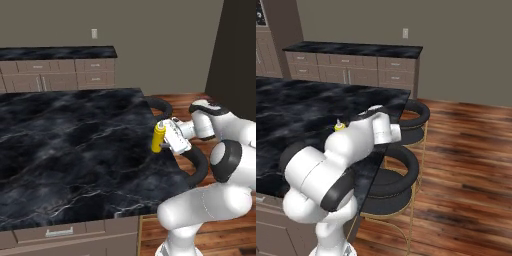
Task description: Move the mustard and ketchup from the cabinet to the dining counter.
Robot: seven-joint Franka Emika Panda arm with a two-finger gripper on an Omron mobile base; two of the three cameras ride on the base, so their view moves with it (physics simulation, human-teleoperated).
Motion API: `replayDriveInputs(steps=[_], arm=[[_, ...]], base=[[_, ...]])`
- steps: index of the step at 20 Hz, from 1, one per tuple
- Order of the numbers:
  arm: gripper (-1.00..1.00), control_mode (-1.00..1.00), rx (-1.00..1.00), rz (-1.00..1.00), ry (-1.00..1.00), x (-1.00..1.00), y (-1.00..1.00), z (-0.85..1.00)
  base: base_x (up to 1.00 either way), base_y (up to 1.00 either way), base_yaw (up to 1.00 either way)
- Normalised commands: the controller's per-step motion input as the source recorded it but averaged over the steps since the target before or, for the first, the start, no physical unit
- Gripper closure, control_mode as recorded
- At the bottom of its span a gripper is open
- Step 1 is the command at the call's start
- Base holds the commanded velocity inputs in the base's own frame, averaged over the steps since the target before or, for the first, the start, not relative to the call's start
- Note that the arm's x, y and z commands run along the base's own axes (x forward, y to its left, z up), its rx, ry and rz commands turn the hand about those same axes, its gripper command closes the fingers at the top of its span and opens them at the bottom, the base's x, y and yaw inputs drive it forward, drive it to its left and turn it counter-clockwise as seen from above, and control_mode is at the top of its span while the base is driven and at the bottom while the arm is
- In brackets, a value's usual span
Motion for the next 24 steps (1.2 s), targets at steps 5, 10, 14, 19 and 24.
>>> replayDriveInputs(steps=[5, 10, 14, 19, 24], arm=[[1.00, -1.00, 0.00, 0.01, 0.00, 0.40, 0.30, -0.46], [1.00, -1.00, 0.00, 0.00, 0.03, 0.32, 0.26, -0.48], [1.00, -1.00, 0.00, 0.03, 0.08, 0.32, 0.22, -0.44], [1.00, -1.00, -0.01, 0.05, 0.03, 0.34, 0.10, -0.46], [1.00, -1.00, 0.00, 0.09, 0.00, 0.22, 0.00, -0.46]], base=[[0.00, 0.00, 0.00], [0.00, 0.00, 0.00], [0.00, 0.00, 0.00], [0.00, 0.00, 0.00], [0.00, 0.00, 0.00]])
